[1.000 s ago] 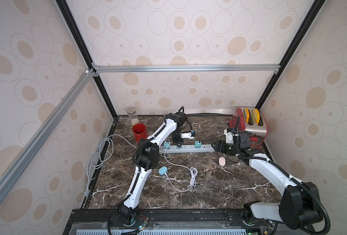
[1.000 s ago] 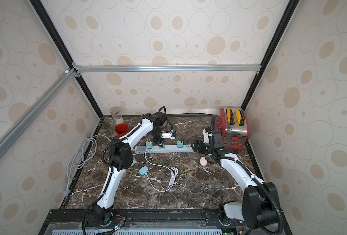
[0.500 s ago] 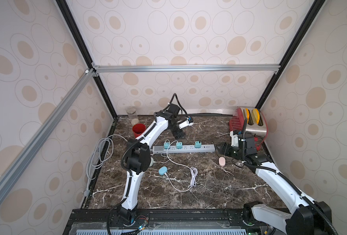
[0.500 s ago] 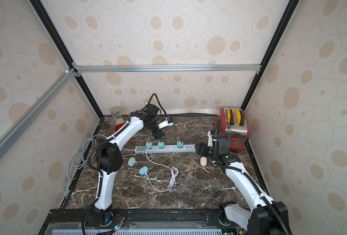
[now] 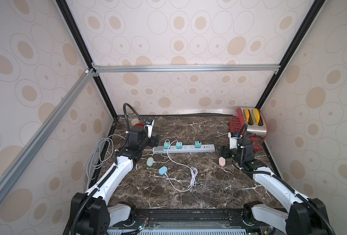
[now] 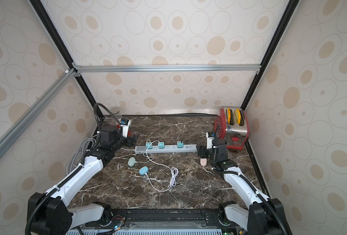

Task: Charge the bluetooth headset
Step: Reset both arms

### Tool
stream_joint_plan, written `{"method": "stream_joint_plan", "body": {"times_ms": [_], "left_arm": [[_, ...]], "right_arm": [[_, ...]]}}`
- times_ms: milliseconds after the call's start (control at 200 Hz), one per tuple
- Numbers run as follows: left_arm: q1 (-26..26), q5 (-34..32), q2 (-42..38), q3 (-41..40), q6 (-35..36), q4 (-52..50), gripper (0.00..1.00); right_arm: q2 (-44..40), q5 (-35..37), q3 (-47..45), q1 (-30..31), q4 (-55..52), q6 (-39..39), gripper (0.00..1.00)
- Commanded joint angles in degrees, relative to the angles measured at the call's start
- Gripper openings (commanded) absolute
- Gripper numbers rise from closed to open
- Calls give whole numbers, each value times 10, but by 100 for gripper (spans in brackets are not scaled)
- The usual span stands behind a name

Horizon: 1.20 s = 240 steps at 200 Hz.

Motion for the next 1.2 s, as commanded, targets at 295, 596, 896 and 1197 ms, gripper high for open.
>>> {"method": "stream_joint_plan", "body": {"times_ms": [295,596,896,1197], "left_arm": [[72,-294,-7,-247,-44,325,95],[135,-230,141,-245,-44,457,96],[143,-194,202,-244,-39,510,98],[143,-180,199,-239,-32,496,99]], "right_arm": [[83,92,-34,-70,157,-93,87],[139,99,-100,-89,301,-115,88],[243,76,-156,-91,522,-110,87],[235,87,-124,-91,442,-104,89]]}}
